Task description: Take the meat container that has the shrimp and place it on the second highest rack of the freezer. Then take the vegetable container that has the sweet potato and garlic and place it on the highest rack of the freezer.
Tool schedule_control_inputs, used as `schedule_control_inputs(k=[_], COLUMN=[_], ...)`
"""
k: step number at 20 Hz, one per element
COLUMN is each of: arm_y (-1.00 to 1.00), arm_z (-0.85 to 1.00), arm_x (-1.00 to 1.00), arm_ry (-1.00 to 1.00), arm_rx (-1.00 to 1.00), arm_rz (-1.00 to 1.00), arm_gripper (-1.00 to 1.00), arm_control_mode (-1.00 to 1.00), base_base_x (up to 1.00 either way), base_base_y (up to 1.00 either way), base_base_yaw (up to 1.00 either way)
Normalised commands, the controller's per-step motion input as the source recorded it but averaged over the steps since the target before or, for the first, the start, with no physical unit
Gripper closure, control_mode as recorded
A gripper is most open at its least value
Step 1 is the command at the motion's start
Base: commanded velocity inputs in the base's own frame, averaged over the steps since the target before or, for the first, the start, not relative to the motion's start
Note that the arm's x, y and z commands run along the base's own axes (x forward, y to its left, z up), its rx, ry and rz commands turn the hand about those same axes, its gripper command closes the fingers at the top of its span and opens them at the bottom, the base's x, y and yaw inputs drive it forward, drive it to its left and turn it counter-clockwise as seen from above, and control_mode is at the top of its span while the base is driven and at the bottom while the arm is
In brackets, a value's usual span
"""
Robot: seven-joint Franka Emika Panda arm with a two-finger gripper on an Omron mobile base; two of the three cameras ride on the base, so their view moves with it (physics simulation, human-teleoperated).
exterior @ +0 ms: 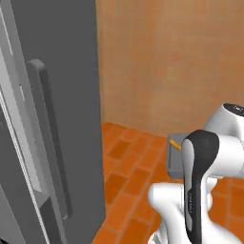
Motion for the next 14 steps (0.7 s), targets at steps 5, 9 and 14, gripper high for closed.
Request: schedule_control_inputs(k=[5,9,14], arm_y=[0.0,0.0,0.0], arm_z=[0.0,0.0,0.0], arm_x=[0.0,0.0,0.0], arm_ry=[0.0,0.0,0.0], arm_rx=[0.0,0.0,0.0], arm_rz=[0.0,0.0,0.0], arm_gripper=[1.0,1.0,1.0], arm_control_mode=[1.0,1.0,1.0], base_base_x=[0.87,0.48,0.14], base_base_y=[0.0,0.0,-0.01], base_base_yaw=[0.72,0.83,0.81])
